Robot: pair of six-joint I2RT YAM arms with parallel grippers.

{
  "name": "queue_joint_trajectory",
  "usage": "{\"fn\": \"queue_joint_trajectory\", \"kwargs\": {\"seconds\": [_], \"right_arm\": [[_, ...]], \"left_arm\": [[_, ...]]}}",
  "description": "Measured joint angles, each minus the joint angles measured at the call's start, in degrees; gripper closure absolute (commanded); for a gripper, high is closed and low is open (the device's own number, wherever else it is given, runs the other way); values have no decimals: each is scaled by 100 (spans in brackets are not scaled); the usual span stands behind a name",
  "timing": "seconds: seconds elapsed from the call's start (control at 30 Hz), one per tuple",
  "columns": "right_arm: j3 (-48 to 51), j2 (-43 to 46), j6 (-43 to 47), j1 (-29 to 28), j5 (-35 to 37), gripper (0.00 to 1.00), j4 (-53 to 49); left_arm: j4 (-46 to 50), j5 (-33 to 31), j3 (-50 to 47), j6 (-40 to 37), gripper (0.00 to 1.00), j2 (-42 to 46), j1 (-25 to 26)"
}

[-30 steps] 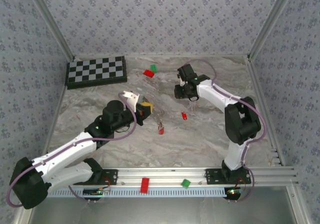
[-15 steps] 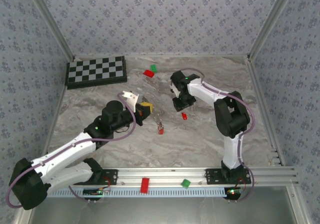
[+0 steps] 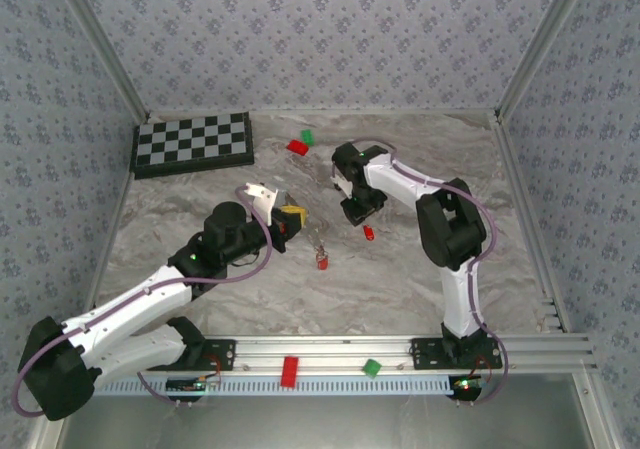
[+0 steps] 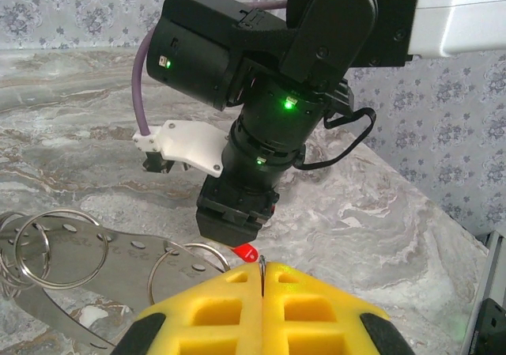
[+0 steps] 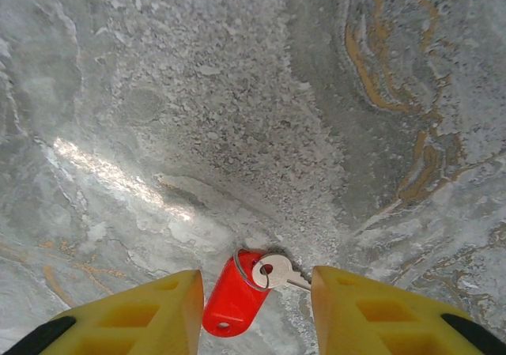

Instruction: Put the keys on the keyring

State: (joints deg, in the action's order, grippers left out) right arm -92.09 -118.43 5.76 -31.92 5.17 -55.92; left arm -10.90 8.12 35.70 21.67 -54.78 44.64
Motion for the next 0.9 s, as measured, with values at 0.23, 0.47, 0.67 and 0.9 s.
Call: {"fn": "queue_joint_trajectory", "kwargs": {"seconds": [0.23,0.47,0.67,0.9], "right_arm": [[0,-219,96,-11,9,64,-44],[-127,-413,120,-11,133,73,-175],[-166,-459,118,-11,216,82,-214],[-326,-518,118,-9,214,84,-260]], "left_arm": [[0,0,0,0,100,0,0],[0,0,0,0,100,0,0],[0,0,0,0,100,0,0],[0,0,0,2,100,0,0]]}}
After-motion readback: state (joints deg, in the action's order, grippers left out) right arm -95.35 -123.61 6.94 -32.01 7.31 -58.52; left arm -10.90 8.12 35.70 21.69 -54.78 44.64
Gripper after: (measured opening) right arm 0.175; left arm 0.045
